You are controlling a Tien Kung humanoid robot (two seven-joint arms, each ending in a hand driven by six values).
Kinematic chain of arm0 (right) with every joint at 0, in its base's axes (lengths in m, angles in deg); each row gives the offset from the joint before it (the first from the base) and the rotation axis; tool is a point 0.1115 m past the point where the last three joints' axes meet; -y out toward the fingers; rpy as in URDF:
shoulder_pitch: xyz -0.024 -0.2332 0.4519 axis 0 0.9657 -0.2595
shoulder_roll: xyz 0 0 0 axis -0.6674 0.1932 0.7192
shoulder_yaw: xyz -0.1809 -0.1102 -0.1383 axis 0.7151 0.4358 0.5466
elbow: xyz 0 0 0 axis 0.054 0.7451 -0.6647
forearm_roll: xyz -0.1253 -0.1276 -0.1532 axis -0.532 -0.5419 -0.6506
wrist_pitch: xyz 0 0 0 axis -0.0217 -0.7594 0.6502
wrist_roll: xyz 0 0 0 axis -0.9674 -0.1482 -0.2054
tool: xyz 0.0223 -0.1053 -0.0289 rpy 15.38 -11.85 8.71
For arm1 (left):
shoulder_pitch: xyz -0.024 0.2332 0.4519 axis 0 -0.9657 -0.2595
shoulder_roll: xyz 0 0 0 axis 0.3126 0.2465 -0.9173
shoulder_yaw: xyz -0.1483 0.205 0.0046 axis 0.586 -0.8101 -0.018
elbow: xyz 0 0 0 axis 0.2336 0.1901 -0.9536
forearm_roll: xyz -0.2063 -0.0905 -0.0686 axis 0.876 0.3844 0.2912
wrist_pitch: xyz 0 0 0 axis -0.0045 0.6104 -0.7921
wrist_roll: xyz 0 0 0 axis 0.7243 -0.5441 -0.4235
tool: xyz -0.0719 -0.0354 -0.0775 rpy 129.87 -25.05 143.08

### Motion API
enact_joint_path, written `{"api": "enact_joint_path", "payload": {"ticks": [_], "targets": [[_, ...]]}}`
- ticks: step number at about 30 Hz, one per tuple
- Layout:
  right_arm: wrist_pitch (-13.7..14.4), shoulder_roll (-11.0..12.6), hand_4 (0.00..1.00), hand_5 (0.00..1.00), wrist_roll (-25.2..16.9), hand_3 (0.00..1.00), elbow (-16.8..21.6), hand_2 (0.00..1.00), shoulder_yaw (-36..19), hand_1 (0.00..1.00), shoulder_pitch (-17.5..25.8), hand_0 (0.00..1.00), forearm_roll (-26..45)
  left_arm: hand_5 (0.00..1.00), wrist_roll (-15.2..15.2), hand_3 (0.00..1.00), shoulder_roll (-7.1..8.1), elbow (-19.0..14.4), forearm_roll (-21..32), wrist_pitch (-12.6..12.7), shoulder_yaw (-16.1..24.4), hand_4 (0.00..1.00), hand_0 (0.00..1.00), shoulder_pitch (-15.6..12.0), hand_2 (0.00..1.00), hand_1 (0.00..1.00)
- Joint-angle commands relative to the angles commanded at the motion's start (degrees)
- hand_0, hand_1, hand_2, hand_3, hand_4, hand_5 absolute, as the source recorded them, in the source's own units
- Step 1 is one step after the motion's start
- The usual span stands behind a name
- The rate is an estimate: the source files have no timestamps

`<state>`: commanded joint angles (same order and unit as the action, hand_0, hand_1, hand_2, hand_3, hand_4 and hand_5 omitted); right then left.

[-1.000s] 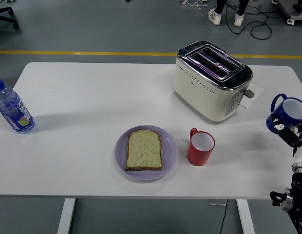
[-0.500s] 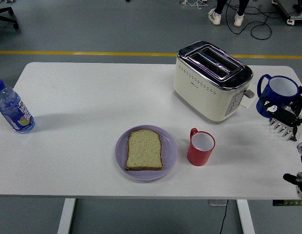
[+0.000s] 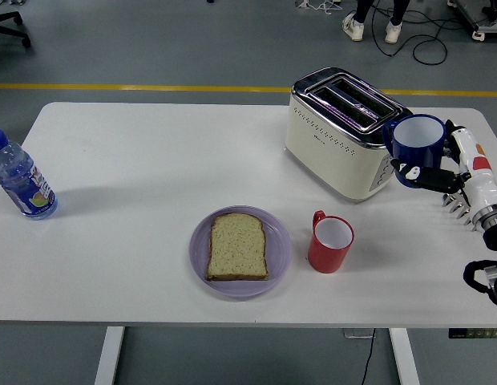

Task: Pick up the cup,pour liquid into bread,place the cup on the desk

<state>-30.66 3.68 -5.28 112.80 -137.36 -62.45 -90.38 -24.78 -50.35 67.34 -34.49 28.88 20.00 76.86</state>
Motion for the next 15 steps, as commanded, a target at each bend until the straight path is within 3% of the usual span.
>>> {"api": "enact_joint_path", "payload": {"ticks": [8,15], "targets": [[-2.9,3.0,0.663,0.002,4.0,0.556,0.0,0.555,6.8,0.429,-6.4,0.399,-4.0,0.853,0.0,0.504,0.11,-0.1,-0.2,0.0,1.0,0.240,0.633,0.5,0.652,0.642],[-4.4,4.1,0.655,0.002,5.7,0.559,-1.0,0.555,12.5,0.431,-11.7,0.401,-6.8,0.853,0.0,0.504,0.19,-0.1,-0.1,0.0,1.4,0.240,0.633,0.7,0.652,0.642]]}}
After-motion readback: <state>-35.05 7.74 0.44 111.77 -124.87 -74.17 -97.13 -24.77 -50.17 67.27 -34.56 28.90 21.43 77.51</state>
